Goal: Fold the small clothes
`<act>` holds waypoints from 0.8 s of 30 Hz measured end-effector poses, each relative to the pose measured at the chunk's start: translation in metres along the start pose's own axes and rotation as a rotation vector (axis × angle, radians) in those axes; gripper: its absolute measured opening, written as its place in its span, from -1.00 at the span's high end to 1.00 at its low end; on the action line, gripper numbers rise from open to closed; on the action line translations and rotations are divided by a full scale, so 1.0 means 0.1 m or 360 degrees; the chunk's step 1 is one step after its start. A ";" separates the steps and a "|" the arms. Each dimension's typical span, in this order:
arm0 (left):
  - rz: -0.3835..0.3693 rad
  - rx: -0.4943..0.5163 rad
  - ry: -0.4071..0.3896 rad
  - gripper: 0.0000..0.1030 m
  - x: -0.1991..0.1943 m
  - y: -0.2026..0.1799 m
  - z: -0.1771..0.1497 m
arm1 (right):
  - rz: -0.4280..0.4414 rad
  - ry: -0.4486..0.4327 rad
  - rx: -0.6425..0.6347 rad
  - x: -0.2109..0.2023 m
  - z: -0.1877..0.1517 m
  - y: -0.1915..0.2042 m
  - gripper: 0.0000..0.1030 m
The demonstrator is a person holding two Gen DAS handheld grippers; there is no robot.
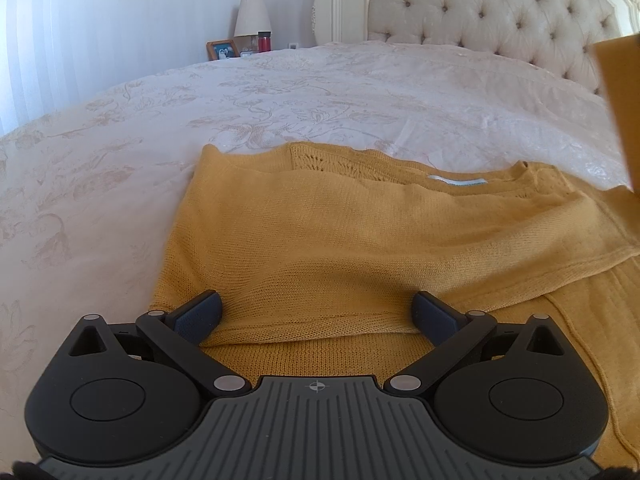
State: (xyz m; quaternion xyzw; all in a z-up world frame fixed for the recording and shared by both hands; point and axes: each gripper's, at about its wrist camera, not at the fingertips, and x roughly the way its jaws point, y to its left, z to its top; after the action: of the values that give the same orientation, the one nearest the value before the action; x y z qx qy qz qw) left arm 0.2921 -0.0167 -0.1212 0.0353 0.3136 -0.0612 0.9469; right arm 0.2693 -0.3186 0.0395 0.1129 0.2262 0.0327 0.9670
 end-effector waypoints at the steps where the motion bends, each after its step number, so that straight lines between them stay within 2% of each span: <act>1: -0.0004 -0.0005 0.0000 -1.00 0.00 0.00 0.00 | 0.0042 0.0032 -0.0023 0.10 -0.10 0.13 0.76; 3: -0.0012 -0.0014 0.0000 -1.00 0.00 0.01 0.00 | 0.0108 0.0095 -0.0029 0.26 -0.35 0.33 0.74; 5: -0.0016 -0.0019 0.0000 -1.00 -0.01 0.01 0.00 | 0.0182 0.0173 -0.0017 0.40 -0.60 0.47 0.64; 7: -0.0020 -0.0023 0.0002 -1.00 -0.01 0.02 0.00 | 0.0191 0.0215 -0.0057 0.45 -0.81 0.56 0.50; 8: -0.0022 -0.0024 0.0001 -1.00 0.00 0.03 0.00 | 0.0200 0.0235 -0.0073 0.45 -0.91 0.58 0.39; 10: -0.0022 -0.0024 0.0002 -1.00 0.00 0.03 0.01 | 0.0192 0.0253 -0.0081 0.36 -1.08 0.59 -0.15; 13: -0.0020 -0.0023 0.0004 -1.00 0.00 0.02 0.01 | 0.0123 0.0266 -0.0086 0.13 -1.28 0.51 -0.19; 15: -0.0016 -0.0018 0.0006 -1.00 0.00 0.01 0.01 | 0.0019 0.0301 -0.0128 -0.01 -1.40 0.45 -0.21; 18: -0.0004 -0.0002 0.0012 -1.00 0.01 -0.01 0.02 | -0.0092 0.0348 -0.0139 -0.20 -1.59 0.31 -0.40; 24: 0.0021 0.0038 0.0025 -1.00 0.01 -0.04 0.03 | -0.0145 0.0345 -0.0075 -0.52 -1.88 0.05 -0.59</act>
State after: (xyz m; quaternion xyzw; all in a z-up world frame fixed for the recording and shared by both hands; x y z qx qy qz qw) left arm 0.2941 -0.0213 -0.1193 0.0490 0.3201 -0.0584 0.9443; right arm 0.1391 -0.2813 -0.1005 0.0757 0.3336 0.0060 0.9397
